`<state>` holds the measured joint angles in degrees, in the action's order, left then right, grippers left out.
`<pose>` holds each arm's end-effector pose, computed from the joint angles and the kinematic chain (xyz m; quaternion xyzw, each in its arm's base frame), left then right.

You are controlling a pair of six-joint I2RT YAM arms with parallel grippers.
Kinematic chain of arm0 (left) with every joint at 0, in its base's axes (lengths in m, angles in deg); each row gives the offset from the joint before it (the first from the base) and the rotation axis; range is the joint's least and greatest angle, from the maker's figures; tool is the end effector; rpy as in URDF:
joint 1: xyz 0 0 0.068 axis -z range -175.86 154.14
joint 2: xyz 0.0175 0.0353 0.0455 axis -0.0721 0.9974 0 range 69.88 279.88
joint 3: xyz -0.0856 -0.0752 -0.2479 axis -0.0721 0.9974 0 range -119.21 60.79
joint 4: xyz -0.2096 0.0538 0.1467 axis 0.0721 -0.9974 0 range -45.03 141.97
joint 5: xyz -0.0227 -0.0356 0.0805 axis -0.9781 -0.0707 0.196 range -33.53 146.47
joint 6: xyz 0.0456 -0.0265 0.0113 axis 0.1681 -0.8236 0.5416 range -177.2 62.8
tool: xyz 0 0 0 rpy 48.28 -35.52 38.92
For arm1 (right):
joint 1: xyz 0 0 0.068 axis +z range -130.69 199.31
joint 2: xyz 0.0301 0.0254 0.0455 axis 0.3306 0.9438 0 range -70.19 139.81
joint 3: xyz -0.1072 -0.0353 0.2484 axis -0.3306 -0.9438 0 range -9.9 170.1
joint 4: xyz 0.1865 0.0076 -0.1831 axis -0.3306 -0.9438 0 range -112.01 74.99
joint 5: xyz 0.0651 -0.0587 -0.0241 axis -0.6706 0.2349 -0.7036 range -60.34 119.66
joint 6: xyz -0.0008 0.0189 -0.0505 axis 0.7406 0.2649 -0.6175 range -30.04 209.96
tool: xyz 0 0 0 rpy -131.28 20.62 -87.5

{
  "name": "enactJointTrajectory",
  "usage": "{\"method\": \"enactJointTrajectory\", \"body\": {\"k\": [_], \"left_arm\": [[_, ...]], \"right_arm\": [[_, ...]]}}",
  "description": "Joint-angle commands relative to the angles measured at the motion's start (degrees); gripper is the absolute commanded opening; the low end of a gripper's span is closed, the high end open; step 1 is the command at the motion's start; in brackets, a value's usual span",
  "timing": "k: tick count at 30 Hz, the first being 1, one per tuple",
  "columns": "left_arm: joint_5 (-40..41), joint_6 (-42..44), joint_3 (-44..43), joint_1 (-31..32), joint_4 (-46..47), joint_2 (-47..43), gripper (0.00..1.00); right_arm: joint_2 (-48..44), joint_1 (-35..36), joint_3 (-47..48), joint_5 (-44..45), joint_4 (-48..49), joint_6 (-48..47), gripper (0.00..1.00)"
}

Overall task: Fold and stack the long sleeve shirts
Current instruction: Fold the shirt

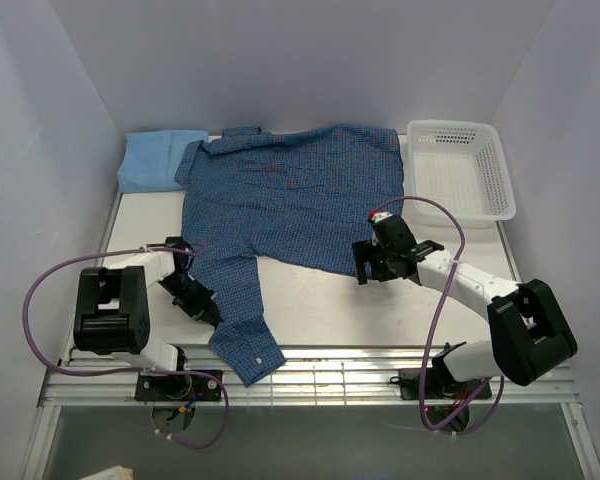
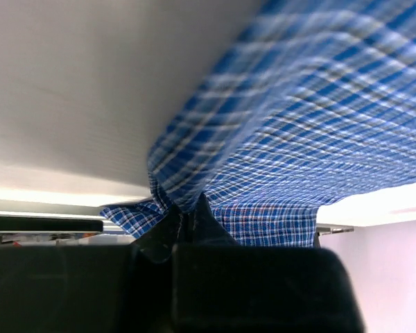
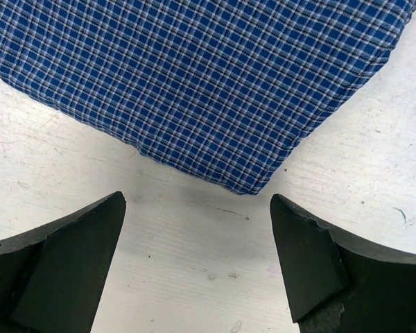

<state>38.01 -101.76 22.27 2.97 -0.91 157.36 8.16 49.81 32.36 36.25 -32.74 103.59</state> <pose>0.1926 -0.0074 0.1264 0.3966 -0.8982 0.1106 0.1536 0.2299 0.1308 0.1879 -0.1216 0.9414 0.0658 0.3078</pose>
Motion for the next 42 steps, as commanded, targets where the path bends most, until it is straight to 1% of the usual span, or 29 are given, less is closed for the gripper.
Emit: {"method": "enactJointTrajectory", "body": {"k": [1,4,6,8,10,11,12,13,14,18,20,22,23,24,25,26,29,33,34,35,36,37,39,40,42], "left_arm": [[1.6,1.0,-0.9,2.1,8.9,0.8,0.00],[-1.5,2.7,-2.8,2.1,9.6,-3.4,0.00],[-4.2,3.9,-4.2,2.1,9.6,-8.2,0.00],[-6.7,4.5,-4.9,2.1,9.4,-12.1,0.00],[-9.7,4.6,-5.9,2.1,8.8,-14.0,0.00],[-10.9,4.5,-5.9,2.1,8.7,-14.6,0.00],[-11.9,4.5,-6.1,2.1,8.5,-15.3,0.00],[-14.6,4.4,-6.2,2.1,8.2,-15.5,0.00],[-15.5,4.4,-6.2,2.1,8.1,-15.7,0.00],[-15.3,4.5,-6.7,2.1,6.7,-15.9,0.00],[-16.8,4.7,-7.3,2.1,6.4,-16.2,0.00],[-18.0,5.3,-8.3,2.1,5.2,-16.6,0.00],[-18.5,6.0,-9.9,2.1,4.5,-16.8,0.00],[-18.0,6.2,-10.8,2.1,3.7,-17.2,0.00],[-17.2,6.4,-11.5,2.1,1.9,-17.6,0.00],[-15.6,7.0,-12.4,2.1,1.2,-18.7,0.00],[-15.2,8.3,-12.7,2.0,-2.1,-20.1,0.00],[-17.2,11.0,-13.2,2.4,-9.9,-21.0,0.00],[-16.9,10.9,-13.2,3.5,-13.4,-20.4,0.00],[-16.8,10.2,-12.1,5.7,-13.9,-19.6,0.00],[-18.4,9.8,-10.1,7.6,-14.3,-20.0,0.00],[-21.5,8.8,-6.2,8.3,-14.2,-20.6,0.00],[-23.9,7.9,-3.5,9.1,-13.3,-23.0,0.00],[-26.1,7.5,-3.2,9.3,-12.3,-23.8,0.00],[-27.7,6.9,-5.1,9.8,-11.5,-25.9,0.00]], "right_arm": [[-0.6,0.1,0.7,2.4,1.7,1.7,0.91],[-1.6,-0.1,0.2,3.9,1.4,3.4,0.94],[-2.2,-0.1,-0.5,5.0,1.5,5.0,0.96],[-2.7,-0.4,-1.0,4.8,2.0,5.3,0.99],[-1.5,-0.5,-1.1,4.4,2.2,5.4,1.00],[-1.1,-0.5,-1.1,4.2,2.4,5.6,0.98],[-0.7,-0.5,-1.1,3.3,2.6,5.9,0.93],[0.1,-0.5,-1.1,2.6,3.3,5.9,0.92],[0.4,-0.6,-1.2,2.0,3.7,6.0,0.91],[2.1,-0.5,-2.9,1.7,7.1,6.9,0.86],[3.8,-0.6,-2.9,1.9,8.9,6.9,0.83],[5.6,-0.6,-2.0,3.5,8.7,7.5,0.78],[5.9,-0.6,-2.3,4.5,8.9,8.1,0.61],[6.0,-1.0,-2.6,6.0,8.7,8.6,0.54],[6.5,-1.1,-3.1,6.2,8.7,9.3,0.50],[6.4,-1.6,-4.1,6.4,8.7,10.6,0.35],[3.9,-2.5,-6.6,5.4,6.9,12.4,0.08],[-4.6,-2.6,-7.8,4.0,-2.6,12.1,0.08],[-8.2,-2.6,-7.9,4.0,-7.0,12.0,0.08],[-9.6,-2.7,-8.1,3.7,-9.3,11.9,0.08],[-11.0,-2.9,-8.0,2.7,-11.8,12.0,0.08],[-13.2,-3.0,-8.2,2.4,-16.2,12.6,0.08],[-15.1,-3.1,-8.9,-1.2,-19.9,14.3,0.08],[-16.7,-3.1,-9.9,-2.4,-21.3,14.8,0.08],[-18.1,-3.2,-11.1,-4.9,-22.3,15.3,0.08]]}}
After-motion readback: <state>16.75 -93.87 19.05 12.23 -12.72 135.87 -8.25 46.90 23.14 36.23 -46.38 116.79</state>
